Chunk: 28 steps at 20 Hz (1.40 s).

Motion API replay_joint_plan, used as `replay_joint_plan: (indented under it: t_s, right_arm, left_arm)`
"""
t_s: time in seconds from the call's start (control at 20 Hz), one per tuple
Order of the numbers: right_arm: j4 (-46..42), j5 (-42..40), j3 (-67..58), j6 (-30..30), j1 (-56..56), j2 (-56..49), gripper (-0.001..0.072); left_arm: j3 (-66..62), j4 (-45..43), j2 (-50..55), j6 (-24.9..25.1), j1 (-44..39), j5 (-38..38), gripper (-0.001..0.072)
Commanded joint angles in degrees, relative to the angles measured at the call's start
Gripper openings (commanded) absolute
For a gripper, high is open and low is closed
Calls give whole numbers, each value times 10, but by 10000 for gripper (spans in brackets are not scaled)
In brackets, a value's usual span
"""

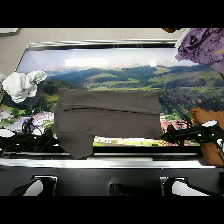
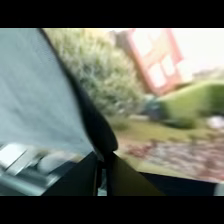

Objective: Fold the clothes and pants, and hang the long-sleeved shirts on hangers.

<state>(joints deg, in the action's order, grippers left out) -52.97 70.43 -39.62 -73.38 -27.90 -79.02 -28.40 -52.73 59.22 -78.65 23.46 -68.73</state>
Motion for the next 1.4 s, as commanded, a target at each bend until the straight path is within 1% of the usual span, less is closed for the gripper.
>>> replay_joint_plan:
  t_s: [0.0, 0.05, 0.15, 0.25, 0.35, 0.45, 0.55, 0.65, 0.8, 0.95, 1.05, 1.15, 1.25, 1.3, 1.35]
  right_arm:
    - [-13, 36, 0, -43, 0, 69, 36]
    - [-30, 48, 0, -64, 0, 97, 36]
    - [-59, 81, 0, -110, 0, 163, 36]
    - [-64, 119, 0, -122, 0, 222, 35]
    - [-68, 135, 0, -129, 0, 272, 35]
    - [-69, 150, 0, -130, 0, 296, 35]
    - [-64, 142, -4, -130, 0, 295, 35]
    - [-55, 110, -10, -122, 0, 284, 34]
    - [-10, 71, -44, -77, 0, 247, 34]
    - [2, 25, -93, -52, 0, 201, 34]
    - [16, 11, -114, -35, 0, 163, 34]
    - [5, -8, -124, -26, 16, 120, 34]
    - [-8, -32, -145, -21, 59, 78, 34]
    - [-26, -49, -160, -27, 83, 57, 34]
    - [-54, -68, -180, -45, 106, 35, 34]
  left_arm:
    - [-40, -41, -57, -69, 0, -63, 19]
    - [-46, -59, -87, -99, 0, -84, 19]
    - [-52, -82, -150, -139, 0, -131, 19]
    - [-52, -82, -204, -140, 0, -164, 19]
    - [-57, -79, -232, -140, 0, -188, 19]
    - [-66, -52, -233, -139, 0, -188, 19]
    - [-84, -24, -218, -130, -1, -168, 18]
    - [-109, -23, -189, -128, -10, -142, 18]
    - [-146, -23, -119, -126, -33, -97, 18]
    - [-188, -22, -29, -113, -66, -48, 18]
    - [-223, -23, 34, -112, -90, -23, 18]
    - [-267, -23, 96, -106, -111, -3, 18]
    - [-317, -23, 156, -104, -124, 3, 18]
    - [-342, -23, 184, -104, -128, 3, 18]
    - [-368, -23, 213, -104, -132, 3, 18]
